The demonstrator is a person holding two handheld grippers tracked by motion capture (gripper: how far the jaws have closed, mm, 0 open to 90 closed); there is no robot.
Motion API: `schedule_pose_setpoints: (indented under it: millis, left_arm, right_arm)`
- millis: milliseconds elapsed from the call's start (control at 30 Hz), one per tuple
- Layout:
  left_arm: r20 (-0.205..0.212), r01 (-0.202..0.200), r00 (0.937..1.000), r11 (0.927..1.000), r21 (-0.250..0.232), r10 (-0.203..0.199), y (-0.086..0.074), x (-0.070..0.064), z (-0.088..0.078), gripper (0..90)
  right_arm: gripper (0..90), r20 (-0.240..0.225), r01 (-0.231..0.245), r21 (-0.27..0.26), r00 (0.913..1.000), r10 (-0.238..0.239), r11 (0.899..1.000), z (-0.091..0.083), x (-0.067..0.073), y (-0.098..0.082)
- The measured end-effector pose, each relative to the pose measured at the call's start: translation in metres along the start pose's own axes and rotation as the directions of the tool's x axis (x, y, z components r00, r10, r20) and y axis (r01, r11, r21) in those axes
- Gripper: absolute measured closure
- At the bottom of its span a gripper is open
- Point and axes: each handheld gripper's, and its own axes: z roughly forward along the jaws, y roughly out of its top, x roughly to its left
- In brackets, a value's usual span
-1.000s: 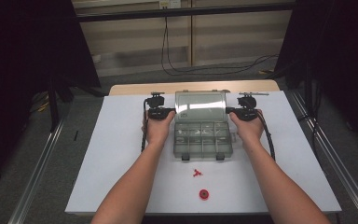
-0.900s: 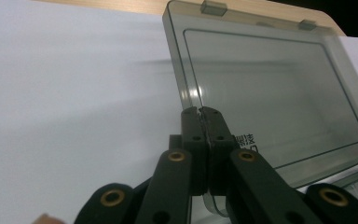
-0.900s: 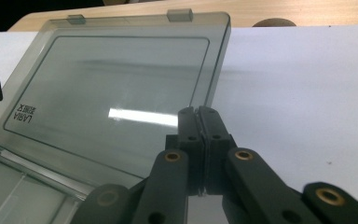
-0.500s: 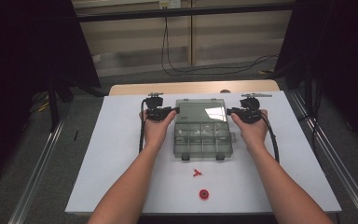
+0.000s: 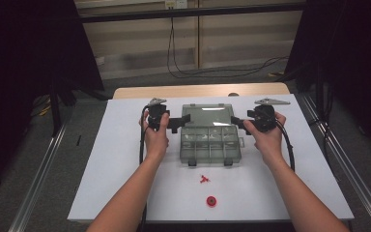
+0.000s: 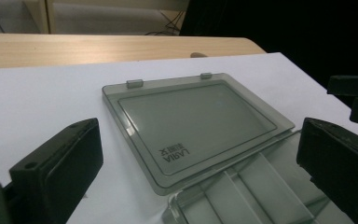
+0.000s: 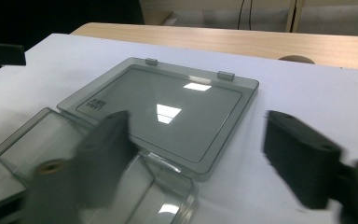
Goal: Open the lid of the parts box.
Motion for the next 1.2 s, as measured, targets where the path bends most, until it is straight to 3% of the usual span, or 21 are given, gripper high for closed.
schedule_pose_setpoints:
  millis: [100, 167, 500, 700, 800, 1033, 1200]
  left_arm:
    - [0.015, -0.028, 0.9995, 0.9996, -0.008, 0.028, -0.002, -0.003, -0.006, 0.0]
    - [0.022, -0.031, 0.9993, 0.9994, -0.018, 0.031, -0.004, -0.005, -0.01, 0.0]
    - [0.048, -0.036, 0.9981, 0.9974, -0.063, 0.039, -0.013, -0.01, -0.035, 0.0]
    - [0.041, -0.07, 0.9965, 0.9958, -0.058, 0.073, -0.024, -0.012, -0.049, 0.0]
    - [0.04, -0.065, 0.9969, 0.9955, -0.068, 0.068, -0.027, -0.013, -0.053, 0.0]
    - [0.033, -0.111, 0.9929, 0.9904, -0.082, 0.114, -0.039, -0.019, -0.072, 0.0]
    - [0.023, -0.098, 0.9946, 0.9909, -0.092, 0.101, -0.049, -0.016, -0.081, 0.0]
  right_arm:
    - [1.5, -0.016, 0.009, -0.005, 0.9998, -0.009, 1.0, -0.006, 0.005, -0.001]
    - [0.0, -0.02, 0.012, -0.007, 0.9997, -0.013, 1.0, -0.009, 0.006, -0.002]
    - [0.0, -0.016, 0.012, -0.027, 0.9998, -0.013, 1.0, -0.033, 0.012, -0.013]
    - [0.0, -0.009, 0.033, -0.029, 0.9994, -0.033, 0.999, -0.045, 0.013, -0.02]
    - [0.0, -0.003, 0.045, -0.028, 0.999, -0.045, 0.999, -0.05, 0.013, -0.024]
    - [0.0, -0.012, 0.052, -0.031, 0.9985, -0.053, 0.998, -0.062, 0.015, -0.033]
    - [0.0, -0.006, 0.065, -0.028, 0.9979, -0.065, 0.997, -0.067, 0.018, -0.039]
